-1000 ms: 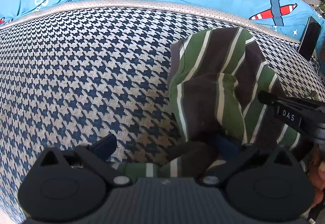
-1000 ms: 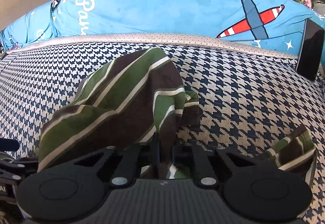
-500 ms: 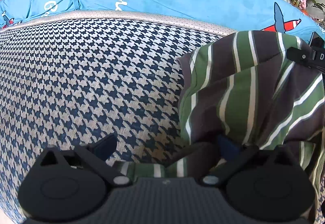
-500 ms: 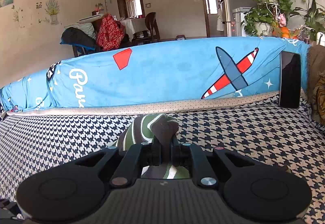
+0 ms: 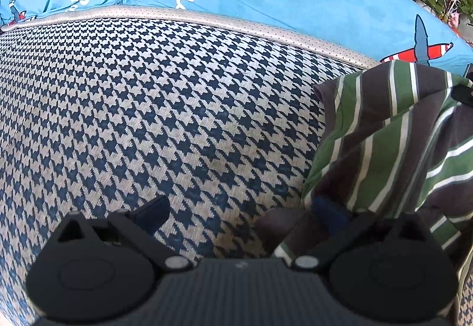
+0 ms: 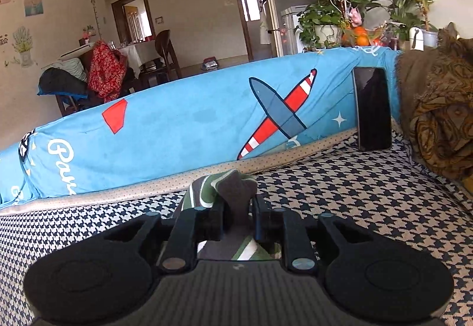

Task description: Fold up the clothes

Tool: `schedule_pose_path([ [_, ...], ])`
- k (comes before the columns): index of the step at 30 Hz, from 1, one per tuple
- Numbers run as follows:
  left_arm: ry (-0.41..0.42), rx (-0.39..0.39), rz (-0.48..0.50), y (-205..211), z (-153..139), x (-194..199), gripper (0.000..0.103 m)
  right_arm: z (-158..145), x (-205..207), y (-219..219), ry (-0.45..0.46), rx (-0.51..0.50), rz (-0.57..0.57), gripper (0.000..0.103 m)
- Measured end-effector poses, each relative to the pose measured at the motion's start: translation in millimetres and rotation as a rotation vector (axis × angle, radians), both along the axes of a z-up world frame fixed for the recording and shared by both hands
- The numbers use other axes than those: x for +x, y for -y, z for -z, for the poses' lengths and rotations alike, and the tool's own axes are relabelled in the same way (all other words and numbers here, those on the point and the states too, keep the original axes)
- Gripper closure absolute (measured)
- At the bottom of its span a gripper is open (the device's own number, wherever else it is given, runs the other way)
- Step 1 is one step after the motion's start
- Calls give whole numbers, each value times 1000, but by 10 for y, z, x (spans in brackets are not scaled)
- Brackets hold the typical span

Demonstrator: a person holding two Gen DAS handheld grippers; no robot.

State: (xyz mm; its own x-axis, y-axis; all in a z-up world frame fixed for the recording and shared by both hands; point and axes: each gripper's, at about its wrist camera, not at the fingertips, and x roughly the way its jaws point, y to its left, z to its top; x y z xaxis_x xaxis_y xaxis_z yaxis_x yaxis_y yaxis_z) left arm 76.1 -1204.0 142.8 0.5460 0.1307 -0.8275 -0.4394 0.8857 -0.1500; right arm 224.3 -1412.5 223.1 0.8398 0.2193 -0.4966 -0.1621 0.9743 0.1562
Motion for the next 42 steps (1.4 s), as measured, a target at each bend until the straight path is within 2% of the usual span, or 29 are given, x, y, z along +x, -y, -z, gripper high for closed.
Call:
schedule_pose_path([
  [1, 0, -2, -3, 15, 1, 8, 0, -3, -5, 5, 3, -9, 10, 65],
  [3, 1, -8, -8, 28, 9, 19, 0, -15, -20, 14, 14, -25, 27, 60],
  [5, 1, -12, -13, 36, 13, 37, 0, -61, -54, 22, 42, -35, 29, 48],
  [6, 1, -14, -16, 41, 14, 38, 0, -76, -63, 29, 47, -33, 23, 46],
  [8, 3, -21, -23, 26, 12, 32, 0, -93, -68, 35, 47, -18, -18, 45],
  [11, 12, -27, -52, -5, -16, 33, 0, -68, -70, -26, 21, 9, -142, 45],
  [14, 11, 8, -95, -39, -57, 6, 0, 48, -81, -194, -63, 20, -294, 45],
  [17, -4, 57, -122, -65, -92, 7, 0, 199, -126, -409, -131, -15, -389, 45],
  [22, -33, 138, -164, -98, -113, -7, 0, 437, -245, -761, -204, -137, -491, 45],
  [25, -66, 165, -190, -191, -92, 24, 0, 545, -241, -846, -248, -150, -498, 41],
  [29, -92, 147, -201, -280, -68, 20, 0, 674, -205, -912, -308, -141, -488, 31],
  [35, -140, 172, -204, -378, -34, 47, 0, 819, -159, -984, -371, -141, -468, 26],
  [40, -151, 168, -231, -461, -54, 6, 0, 879, -258, -1061, -333, -218, -481, 23],
  [42, -143, 166, -238, -537, -76, -20, 0, 902, -315, -1081, -305, -249, -484, 26],
])
